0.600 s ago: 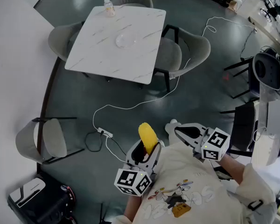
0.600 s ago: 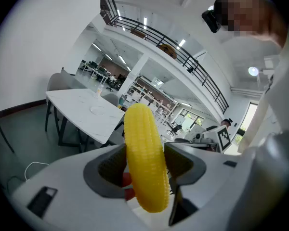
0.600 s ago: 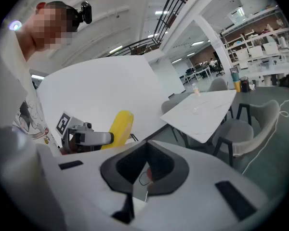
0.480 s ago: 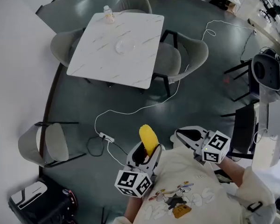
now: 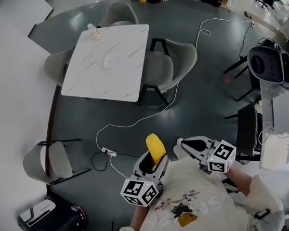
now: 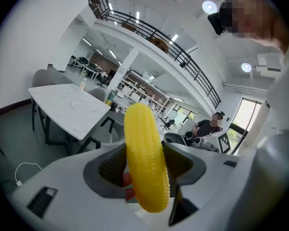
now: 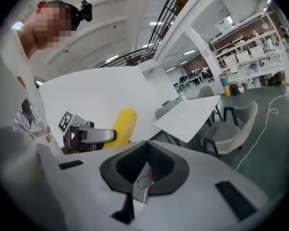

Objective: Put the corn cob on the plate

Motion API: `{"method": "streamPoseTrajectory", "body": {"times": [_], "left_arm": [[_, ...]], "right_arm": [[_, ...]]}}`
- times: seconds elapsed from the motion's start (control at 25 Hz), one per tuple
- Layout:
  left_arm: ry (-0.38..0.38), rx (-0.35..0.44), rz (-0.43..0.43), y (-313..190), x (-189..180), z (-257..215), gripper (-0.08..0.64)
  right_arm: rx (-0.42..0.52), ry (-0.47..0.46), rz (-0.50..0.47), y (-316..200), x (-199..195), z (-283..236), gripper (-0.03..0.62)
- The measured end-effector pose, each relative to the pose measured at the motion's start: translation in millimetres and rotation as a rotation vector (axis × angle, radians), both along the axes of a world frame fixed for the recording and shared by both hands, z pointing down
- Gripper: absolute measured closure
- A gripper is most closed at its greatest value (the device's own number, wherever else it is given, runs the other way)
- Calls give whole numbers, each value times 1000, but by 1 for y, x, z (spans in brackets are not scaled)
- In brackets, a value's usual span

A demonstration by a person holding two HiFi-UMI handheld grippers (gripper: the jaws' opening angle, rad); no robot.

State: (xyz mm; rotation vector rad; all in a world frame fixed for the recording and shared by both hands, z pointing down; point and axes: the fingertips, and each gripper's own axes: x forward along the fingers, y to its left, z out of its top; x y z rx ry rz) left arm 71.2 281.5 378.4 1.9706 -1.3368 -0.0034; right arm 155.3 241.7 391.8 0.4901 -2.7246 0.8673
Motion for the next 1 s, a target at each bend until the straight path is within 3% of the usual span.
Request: {"method": "streamPoseTrajectory", "body": {"times": [0.16,0.24,0.6,0.8,1.0], "left_arm": [[-51,-44,-71,18,13,-15,311],[-65,-27,-89,9,18,-19,311],[-63,23,12,-59,58,-9,311],[-53,7,-59,-63,76,-4,311],[-17,-36,-125,-62,62,6,311]], "right_arm": [[-82,-67,-36,9,13,-5,586],[-93,-88,-23,0,22,-1,586],[-69,-137,66,-53,63,0,586],[-110,-104,43,-58,89,15,586],[-211,-149,15,-69,77,17,586]]}}
